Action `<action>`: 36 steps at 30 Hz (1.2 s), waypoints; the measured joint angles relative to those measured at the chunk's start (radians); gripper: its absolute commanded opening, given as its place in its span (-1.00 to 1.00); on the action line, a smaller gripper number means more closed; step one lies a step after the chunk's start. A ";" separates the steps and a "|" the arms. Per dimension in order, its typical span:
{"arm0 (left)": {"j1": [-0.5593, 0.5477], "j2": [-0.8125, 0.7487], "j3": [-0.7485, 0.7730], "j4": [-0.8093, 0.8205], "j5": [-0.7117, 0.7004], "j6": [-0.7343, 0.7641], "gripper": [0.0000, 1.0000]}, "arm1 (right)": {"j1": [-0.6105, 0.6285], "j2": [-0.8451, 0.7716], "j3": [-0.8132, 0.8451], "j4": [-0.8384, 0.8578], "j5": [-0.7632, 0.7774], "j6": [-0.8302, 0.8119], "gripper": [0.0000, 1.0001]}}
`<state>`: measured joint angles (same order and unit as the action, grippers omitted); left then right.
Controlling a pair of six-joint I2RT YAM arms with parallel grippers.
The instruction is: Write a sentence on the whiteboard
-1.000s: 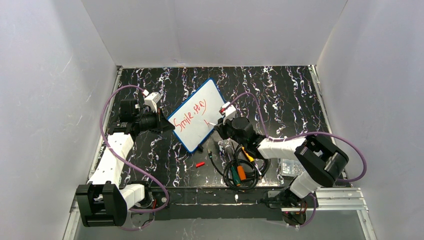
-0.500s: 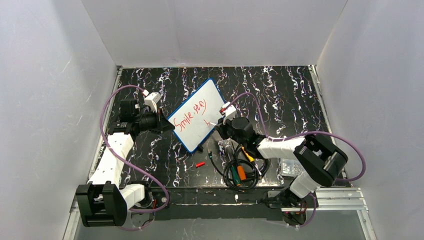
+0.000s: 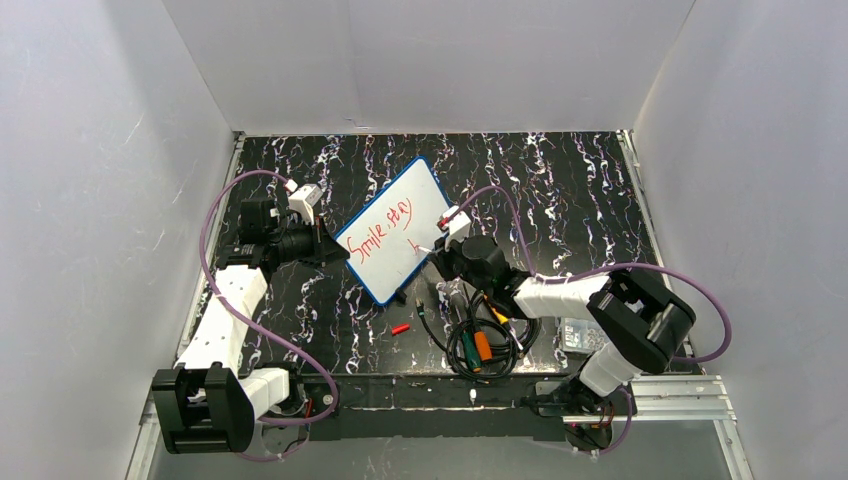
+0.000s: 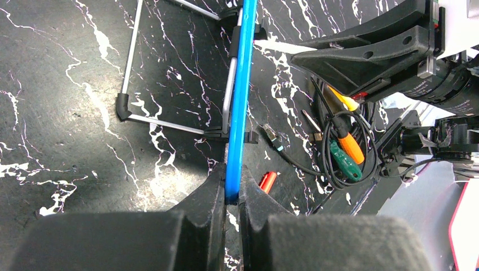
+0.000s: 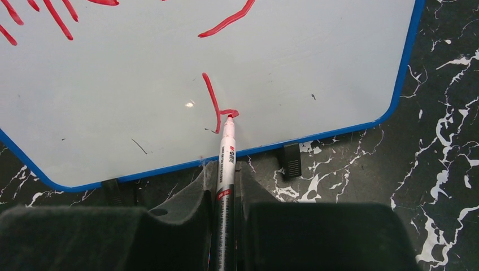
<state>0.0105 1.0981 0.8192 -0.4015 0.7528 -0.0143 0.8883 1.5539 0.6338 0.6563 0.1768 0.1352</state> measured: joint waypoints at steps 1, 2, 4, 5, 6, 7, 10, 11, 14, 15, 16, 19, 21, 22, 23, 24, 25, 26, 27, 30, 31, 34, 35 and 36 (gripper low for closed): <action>0.000 0.000 0.000 0.000 -0.001 0.000 -1.00 | 0.002 0.000 0.000 0.000 0.001 0.000 -0.97; 0.000 0.000 0.000 0.000 -0.001 -0.001 -1.00 | 0.004 0.000 0.000 -0.002 0.002 0.000 -0.97; 0.000 0.000 0.000 0.000 -0.001 -0.001 -1.00 | 0.008 -0.001 0.000 -0.003 0.004 0.000 -0.97; 0.000 0.000 0.000 0.000 -0.002 -0.001 -1.00 | 0.011 -0.001 0.000 -0.003 0.005 0.000 -0.97; 0.000 0.000 0.000 0.000 -0.002 -0.001 -1.00 | 0.012 -0.001 0.000 -0.003 0.005 0.000 -0.97; 0.000 0.000 0.000 0.000 -0.002 -0.002 -1.00 | 0.014 -0.001 0.000 -0.003 0.006 0.000 -0.97; 0.000 0.000 0.000 0.000 -0.002 -0.002 -1.00 | 0.019 -0.005 0.000 -0.006 0.008 0.000 -0.97; 0.000 0.000 0.000 0.000 -0.002 -0.002 -1.00 | 0.021 -0.008 0.000 -0.009 0.010 0.001 -0.97; 0.000 0.000 0.000 0.000 -0.002 -0.001 -1.00 | 0.027 -0.028 -0.002 -0.026 0.027 0.004 -0.97; 0.000 0.000 0.000 0.000 -0.002 -0.001 -1.00 | 0.029 -0.040 -0.003 -0.032 0.034 0.004 -0.97; 0.000 0.000 0.001 -0.001 -0.002 -0.001 -1.00 | 0.029 -0.054 -0.003 -0.035 0.037 0.003 -0.97; 0.000 0.000 0.001 -0.001 -0.002 -0.001 -1.00 | 0.021 -0.095 -0.003 -0.037 0.041 -0.001 -0.97; 0.000 0.000 0.001 -0.001 -0.002 -0.001 -1.00 | 0.010 -0.104 -0.003 -0.034 0.038 -0.004 -0.97; 0.000 0.000 0.001 -0.001 -0.002 -0.001 -1.00 | 0.004 -0.104 -0.002 -0.034 0.037 -0.005 -0.97; 0.000 0.000 0.001 -0.001 -0.002 -0.001 -1.00 | 0.000 -0.103 -0.002 -0.035 0.034 -0.007 -0.97; 0.000 0.000 0.001 -0.001 -0.002 -0.001 -1.00 | -0.005 -0.101 -0.002 -0.034 0.032 -0.008 -0.97; 0.000 0.000 0.001 -0.001 -0.002 -0.002 -1.00 | -0.009 -0.098 0.000 -0.034 0.030 -0.008 -0.97; 0.000 0.000 0.001 -0.001 -0.002 -0.001 -1.00 | -0.013 -0.092 0.002 -0.034 0.028 -0.008 -0.97; 0.000 0.000 0.001 -0.001 -0.002 -0.001 -1.00 | -0.016 -0.086 0.005 -0.034 0.024 -0.009 -0.97; 0.000 0.000 0.001 -0.001 -0.002 -0.001 -1.00 | -0.018 -0.068 0.020 -0.034 0.015 -0.011 -0.97; 0.000 0.000 0.001 -0.001 -0.002 -0.001 -1.00 | -0.018 -0.062 0.026 -0.034 0.010 -0.011 -0.97; 0.000 0.000 0.001 -0.001 -0.002 -0.001 -1.00 | -0.018 -0.049 0.040 -0.032 -0.001 -0.012 -0.97; 0.000 0.000 0.001 -0.001 -0.002 -0.001 -1.00 | -0.018 -0.044 0.043 -0.031 -0.004 -0.012 -0.97; 0.000 0.000 0.001 -0.001 -0.002 -0.001 -1.00 | -0.018 -0.037 0.047 -0.028 -0.005 -0.012 -0.97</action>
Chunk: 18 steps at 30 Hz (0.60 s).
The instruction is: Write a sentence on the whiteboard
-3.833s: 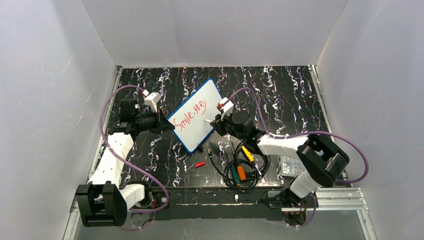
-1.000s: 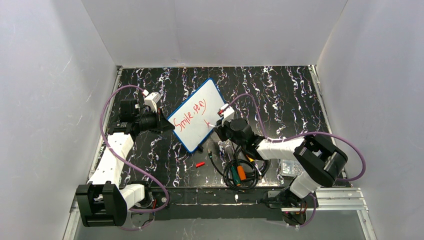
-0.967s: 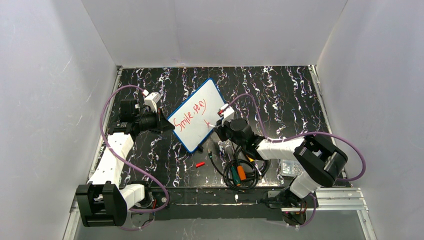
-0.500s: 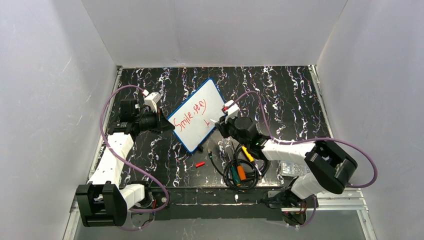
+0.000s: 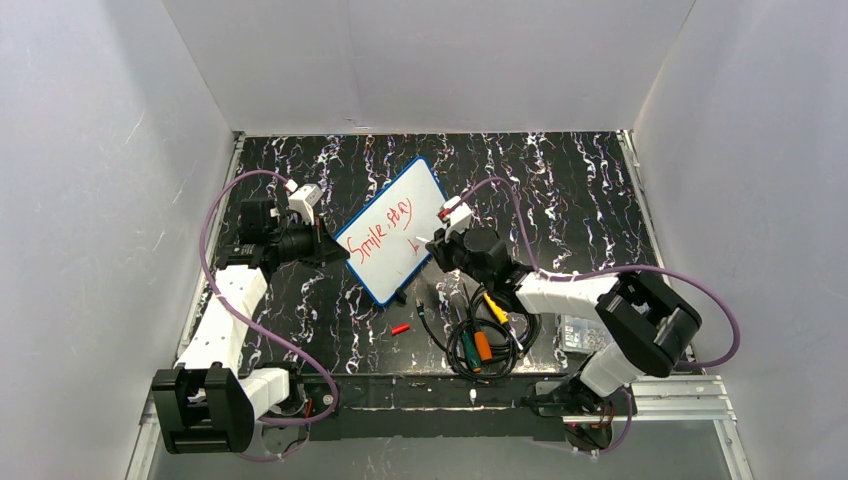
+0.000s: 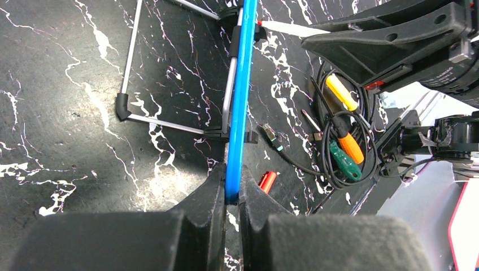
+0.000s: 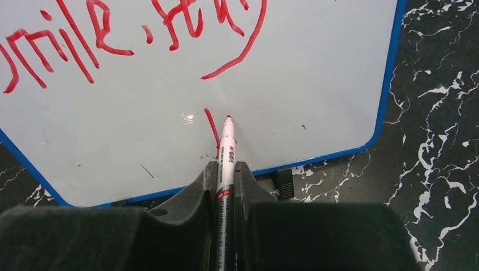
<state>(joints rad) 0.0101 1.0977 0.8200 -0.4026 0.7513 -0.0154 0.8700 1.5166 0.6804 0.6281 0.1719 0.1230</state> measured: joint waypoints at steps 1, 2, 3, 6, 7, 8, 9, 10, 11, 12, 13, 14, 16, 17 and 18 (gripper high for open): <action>0.000 0.000 0.000 0.000 0.000 0.000 -1.00 | 0.000 0.006 0.001 0.001 -0.002 0.000 -0.97; 0.000 0.000 0.000 0.000 0.000 0.000 -1.00 | 0.000 0.011 0.002 0.001 -0.003 0.000 -0.97; 0.000 0.000 0.000 0.000 0.000 0.000 -1.00 | 0.000 0.017 0.002 0.001 -0.003 0.000 -0.97; 0.000 0.000 0.000 0.000 -0.001 0.000 -1.00 | 0.000 0.033 0.004 0.001 -0.003 0.000 -0.97; 0.000 0.000 0.000 0.000 -0.001 -0.001 -1.00 | 0.000 0.033 0.004 0.001 -0.002 0.000 -0.97; 0.000 0.000 0.000 0.000 -0.001 0.000 -1.00 | 0.000 0.033 0.004 0.001 0.000 0.000 -0.97; 0.000 0.000 0.000 0.000 -0.001 0.000 -1.00 | 0.000 0.033 0.004 0.001 0.003 0.000 -0.97; 0.000 0.000 0.000 0.000 -0.001 0.000 -1.00 | 0.000 0.033 0.004 0.001 0.007 0.000 -0.97; 0.000 0.000 0.000 0.000 -0.001 0.000 -1.00 | 0.000 0.034 0.004 0.001 0.010 0.000 -0.97; 0.000 0.000 0.000 0.000 -0.001 0.000 -1.00 | 0.000 0.034 0.004 0.001 0.013 0.000 -0.97; 0.000 0.000 0.000 0.000 -0.001 0.000 -1.00 | 0.000 0.034 0.004 0.001 0.016 0.000 -0.97; 0.000 0.000 0.000 0.000 -0.001 0.000 -1.00 | 0.000 0.035 0.004 0.000 0.017 0.000 -0.97; 0.000 0.000 0.000 0.000 -0.001 0.000 -1.00 | 0.000 0.035 0.004 0.000 0.019 0.001 -0.97; 0.000 0.000 0.000 0.000 -0.001 0.000 -1.00 | 0.000 0.035 0.004 0.000 0.020 0.001 -0.97; 0.000 0.000 0.000 0.000 -0.001 0.000 -1.00 | 0.000 0.035 0.003 0.000 0.020 0.002 -0.97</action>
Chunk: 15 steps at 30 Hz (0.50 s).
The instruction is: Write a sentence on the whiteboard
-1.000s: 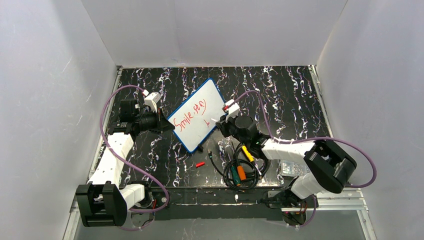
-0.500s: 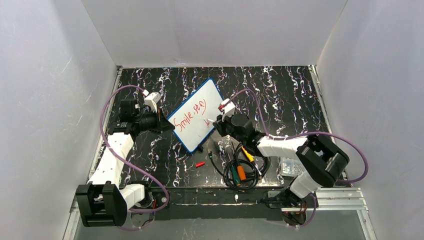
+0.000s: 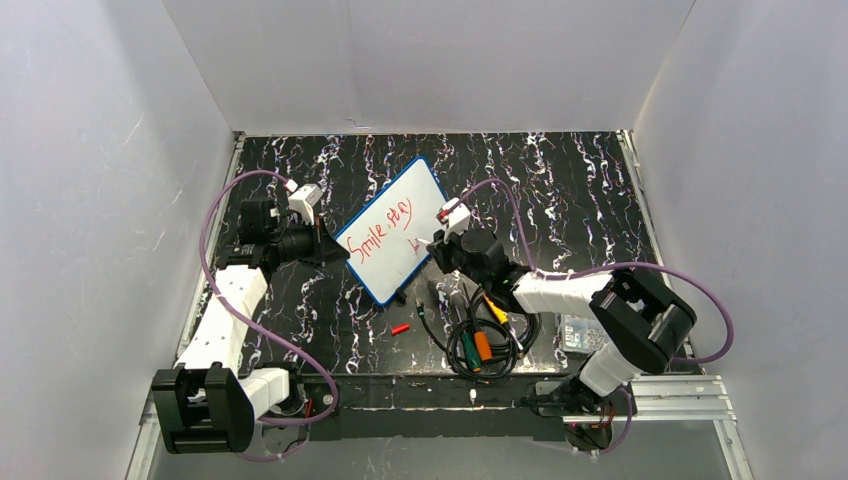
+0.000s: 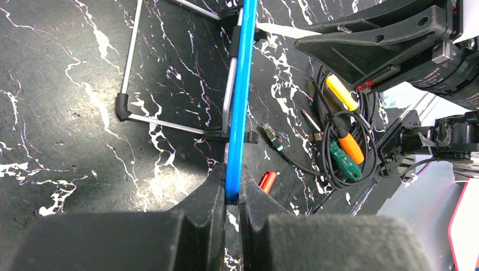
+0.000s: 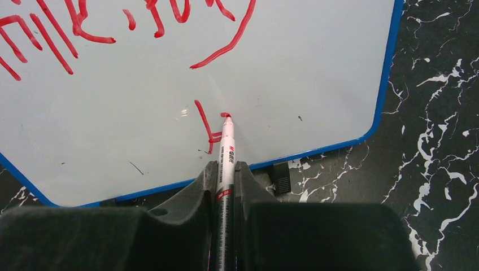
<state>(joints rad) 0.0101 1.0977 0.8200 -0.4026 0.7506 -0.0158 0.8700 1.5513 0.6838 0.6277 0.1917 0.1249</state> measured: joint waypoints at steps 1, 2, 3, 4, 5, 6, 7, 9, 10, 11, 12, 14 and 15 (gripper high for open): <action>0.000 0.000 0.000 0.000 0.000 0.000 -1.00 | 0.000 0.000 -0.002 0.000 0.000 0.000 -0.97; 0.000 0.000 0.000 0.000 0.000 0.000 -1.00 | 0.000 0.000 -0.005 0.001 0.000 0.001 -0.97; 0.000 0.000 0.000 0.000 0.000 0.000 -1.00 | 0.000 0.000 -0.009 0.000 0.000 0.002 -0.97; 0.000 0.000 0.000 0.000 0.000 0.000 -1.00 | 0.000 0.000 -0.014 -0.001 0.000 0.003 -0.97; 0.000 0.000 0.000 0.000 0.000 0.000 -1.00 | 0.000 0.000 -0.017 -0.002 0.000 0.003 -0.97; 0.000 0.000 0.000 0.000 0.000 0.000 -1.00 | 0.000 0.000 -0.021 -0.002 0.000 0.004 -0.97; 0.000 0.000 0.000 0.000 0.000 0.000 -1.00 | 0.000 0.000 -0.025 -0.003 0.000 0.005 -0.97; 0.000 0.000 0.000 0.000 0.000 0.000 -1.00 | 0.000 0.000 -0.029 -0.009 0.000 0.006 -0.97; 0.000 0.000 0.000 0.000 0.000 0.000 -1.00 | 0.000 0.000 -0.031 -0.010 0.000 0.007 -0.97; 0.000 0.000 0.000 0.000 0.000 0.000 -1.00 | 0.000 0.000 -0.032 -0.010 0.000 0.007 -0.97; 0.000 0.000 0.000 0.000 0.000 0.000 -1.00 | 0.000 0.000 -0.032 -0.012 0.000 0.007 -0.97; 0.000 0.000 0.000 0.000 0.000 0.000 -1.00 | 0.000 0.000 -0.032 -0.013 -0.001 0.007 -0.97; 0.000 0.000 0.000 0.000 0.000 0.000 -1.00 | 0.000 0.000 -0.032 -0.014 -0.001 0.007 -0.97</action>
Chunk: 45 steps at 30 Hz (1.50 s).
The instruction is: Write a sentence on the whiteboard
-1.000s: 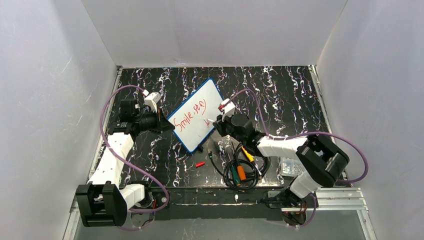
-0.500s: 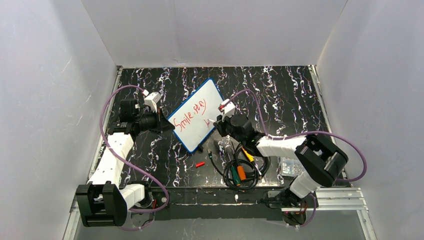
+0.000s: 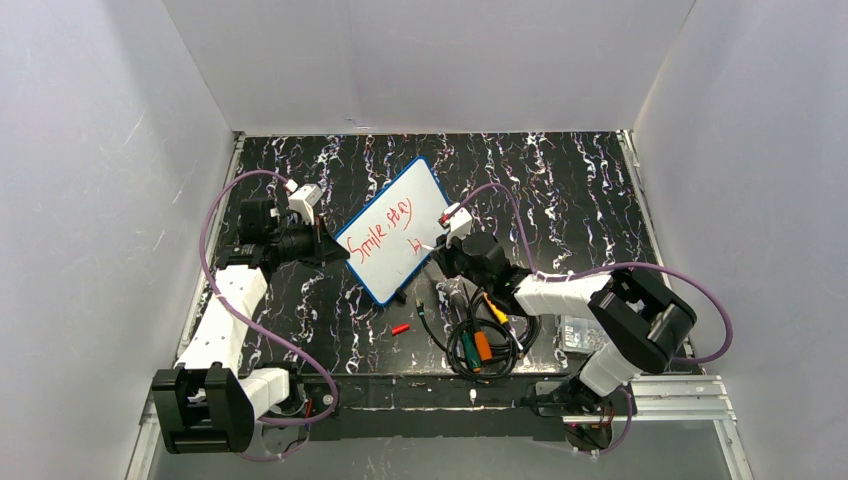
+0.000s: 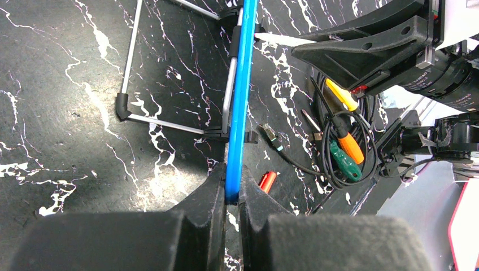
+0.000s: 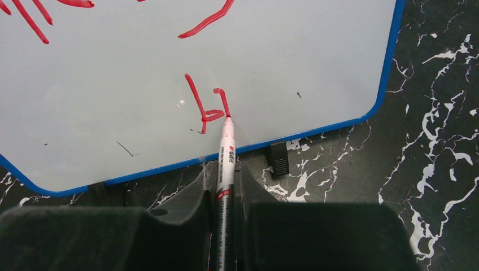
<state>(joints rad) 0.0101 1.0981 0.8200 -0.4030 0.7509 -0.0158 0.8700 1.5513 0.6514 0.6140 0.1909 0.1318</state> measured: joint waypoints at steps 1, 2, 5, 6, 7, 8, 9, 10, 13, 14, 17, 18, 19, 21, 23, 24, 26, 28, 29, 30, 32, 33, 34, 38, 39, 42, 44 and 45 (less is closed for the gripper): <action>0.000 0.000 0.000 0.000 0.000 0.000 -1.00 | 0.000 0.000 0.000 0.000 0.000 0.000 -0.97; 0.000 0.000 0.000 0.000 0.000 0.000 -1.00 | 0.000 0.000 0.000 0.000 0.000 -0.001 -0.97; 0.000 0.000 0.000 0.000 0.000 0.000 -1.00 | 0.000 0.000 0.002 -0.005 0.001 -0.004 -0.97; 0.000 0.000 0.000 0.000 0.000 0.000 -1.00 | 0.000 0.000 0.005 -0.008 0.001 -0.005 -0.97; 0.000 0.000 0.000 0.000 0.000 0.000 -1.00 | 0.000 0.000 0.008 -0.014 0.002 -0.006 -0.97; 0.000 0.000 0.000 0.000 0.000 0.000 -1.00 | 0.000 0.000 0.013 -0.016 0.002 -0.008 -0.97; 0.000 0.000 0.000 0.000 0.000 0.000 -1.00 | 0.000 0.000 0.017 -0.018 0.005 -0.009 -0.97; 0.000 0.000 0.000 0.000 0.000 0.000 -1.00 | 0.000 0.000 0.023 -0.019 0.006 -0.011 -0.97; 0.000 0.000 0.000 0.000 0.000 0.000 -1.00 | 0.000 0.000 0.043 -0.020 0.011 -0.016 -0.97; 0.000 0.000 0.000 0.000 0.000 0.000 -1.00 | 0.000 0.000 0.049 -0.020 0.013 -0.019 -0.97; 0.000 0.000 0.000 0.000 0.000 0.000 -1.00 | 0.000 0.000 0.061 -0.018 0.016 -0.026 -0.97; 0.000 0.000 0.000 0.000 0.000 0.000 -1.00 | 0.000 0.000 0.063 -0.018 0.017 -0.028 -0.97; 0.000 0.000 0.000 0.000 0.000 0.000 -1.00 | 0.000 0.000 0.065 -0.018 0.019 -0.030 -0.97; 0.000 0.000 0.000 0.000 0.000 0.000 -1.00 | 0.000 0.000 0.067 -0.018 0.025 -0.031 -0.97; 0.000 0.000 0.000 0.000 0.000 0.000 -1.00 | 0.000 0.000 0.067 -0.019 0.034 -0.031 -0.97; 0.000 0.000 0.000 0.000 0.000 0.000 -1.00 | 0.000 0.001 0.067 -0.021 0.038 -0.031 -0.97; 0.000 0.000 0.000 0.000 0.000 0.000 -1.00 | 0.000 0.002 0.067 -0.024 0.044 -0.031 -0.97; 0.000 0.000 0.000 0.000 0.000 0.000 -1.00 | 0.000 0.002 0.067 -0.024 0.049 -0.031 -0.97; 0.000 0.000 0.000 0.000 0.000 0.000 -1.00 | 0.000 0.002 0.067 -0.024 0.050 -0.031 -0.97; 0.000 0.000 0.000 0.000 0.000 0.000 -1.00 | 0.000 0.002 0.067 -0.024 0.051 -0.031 -0.97; 0.000 0.000 0.000 0.000 0.000 0.000 -1.00 | 0.000 0.002 0.067 -0.023 0.055 -0.031 -0.97; 0.000 0.000 0.000 0.000 0.000 0.000 -1.00 | 0.000 0.002 0.067 -0.023 0.057 -0.031 -0.97; 0.000 0.000 0.000 0.000 0.000 0.000 -1.00 | 0.000 0.002 0.067 -0.023 0.058 -0.031 -0.97; 0.000 0.000 0.000 0.000 0.000 0.000 -1.00 | 0.000 0.002 0.067 -0.022 0.062 -0.031 -0.97; 0.000 0.000 0.000 0.000 0.000 0.000 -1.00 | 0.000 0.002 0.067 -0.022 0.062 -0.031 -0.97; 0.000 0.000 0.000 0.000 0.000 0.000 -1.00 | 0.000 0.003 0.067 -0.022 0.063 -0.031 -0.97; 0.000 0.000 0.000 0.000 0.000 0.000 -1.00 | 0.000 0.007 0.067 -0.022 0.063 -0.031 -0.97; 0.000 0.000 0.000 0.000 0.000 0.000 -1.00 | 0.000 0.008 0.067 -0.023 0.063 -0.031 -0.97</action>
<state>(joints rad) 0.0101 1.0981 0.8200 -0.4030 0.7509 -0.0158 0.8700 1.5597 0.7181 0.5911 0.2543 0.1013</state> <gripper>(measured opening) 0.047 0.200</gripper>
